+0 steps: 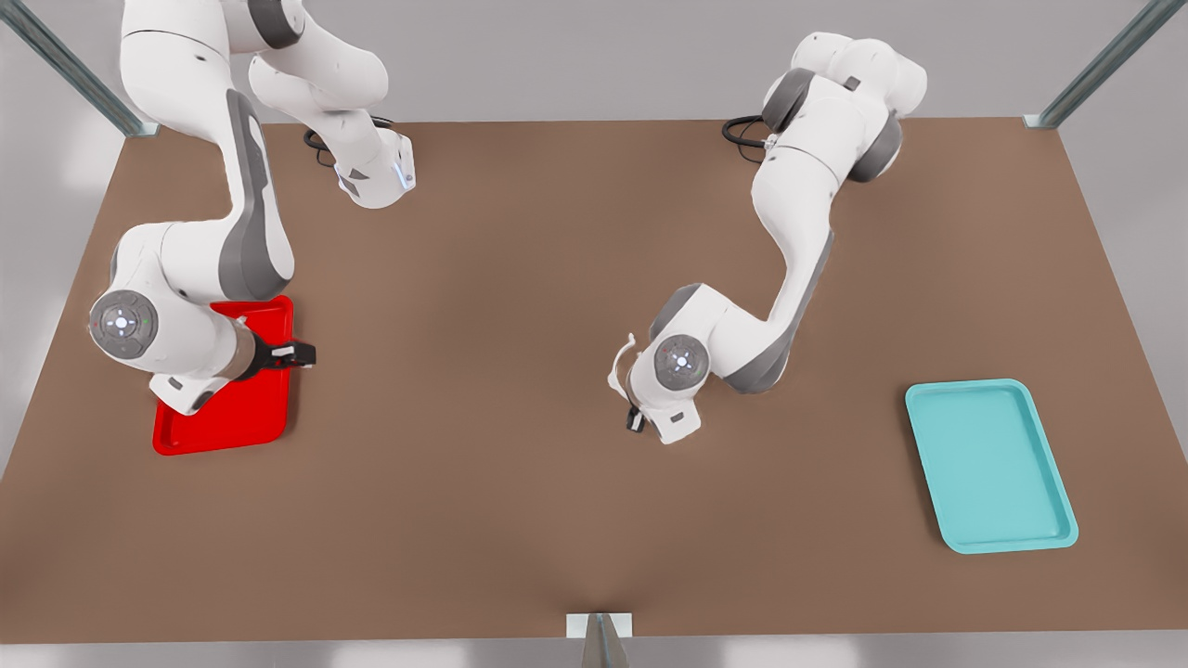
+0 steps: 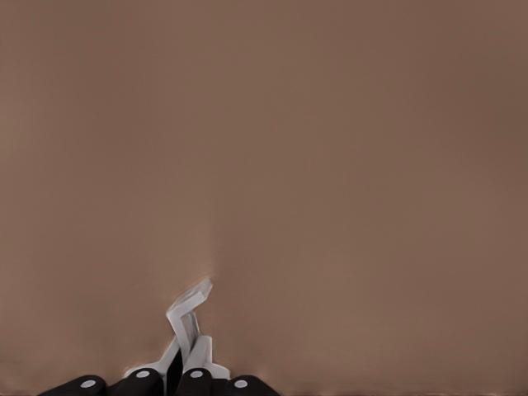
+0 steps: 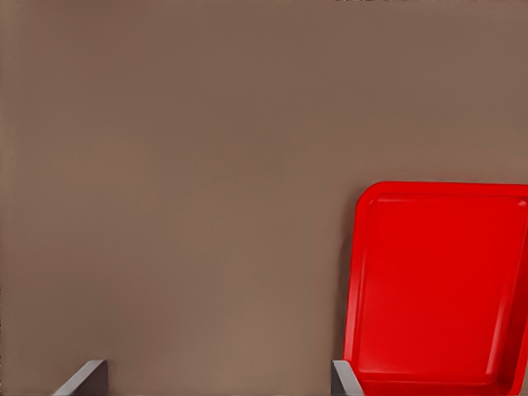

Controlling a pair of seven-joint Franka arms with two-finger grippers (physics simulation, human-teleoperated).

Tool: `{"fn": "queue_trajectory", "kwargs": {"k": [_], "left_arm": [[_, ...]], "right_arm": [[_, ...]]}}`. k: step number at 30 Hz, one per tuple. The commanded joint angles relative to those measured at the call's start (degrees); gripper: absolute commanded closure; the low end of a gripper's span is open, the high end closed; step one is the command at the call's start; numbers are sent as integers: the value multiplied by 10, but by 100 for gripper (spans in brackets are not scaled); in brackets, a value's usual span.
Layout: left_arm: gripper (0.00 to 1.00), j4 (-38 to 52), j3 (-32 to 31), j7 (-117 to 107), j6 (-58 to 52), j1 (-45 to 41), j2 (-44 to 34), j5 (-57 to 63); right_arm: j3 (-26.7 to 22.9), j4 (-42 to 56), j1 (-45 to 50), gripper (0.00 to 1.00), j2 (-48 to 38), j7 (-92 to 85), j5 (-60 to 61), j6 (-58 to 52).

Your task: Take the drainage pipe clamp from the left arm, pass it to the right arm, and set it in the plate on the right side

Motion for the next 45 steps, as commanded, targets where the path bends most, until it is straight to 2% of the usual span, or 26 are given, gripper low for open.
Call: {"fn": "queue_trajectory", "kwargs": {"k": [1, 7, 21, 26, 35, 45], "left_arm": [[79, 5, -1, -495, 65, -18, 9, -2], [79, 23, -5, -573, 84, -46, 25, -19], [79, 24, 5, -574, 99, -65, 34, -31], [79, 24, 4, -516, 99, -65, 33, -36], [79, 24, 4, -527, 100, -67, 33, -44], [79, 24, 4, -535, 105, -69, 34, -44]], "right_arm": [[0, 9, 23, 0, 13, -11, 2, 1], [1, 1, 69, 0, 23, -3, 17, 25], [1, -3, 196, 0, 70, -1, 86, 90], [2, -21, 236, 0, 66, 1, 114, 147], [4, -43, 254, 0, 69, 49, 118, 217], [5, -41, 266, 0, 88, 48, 121, 231]]}}
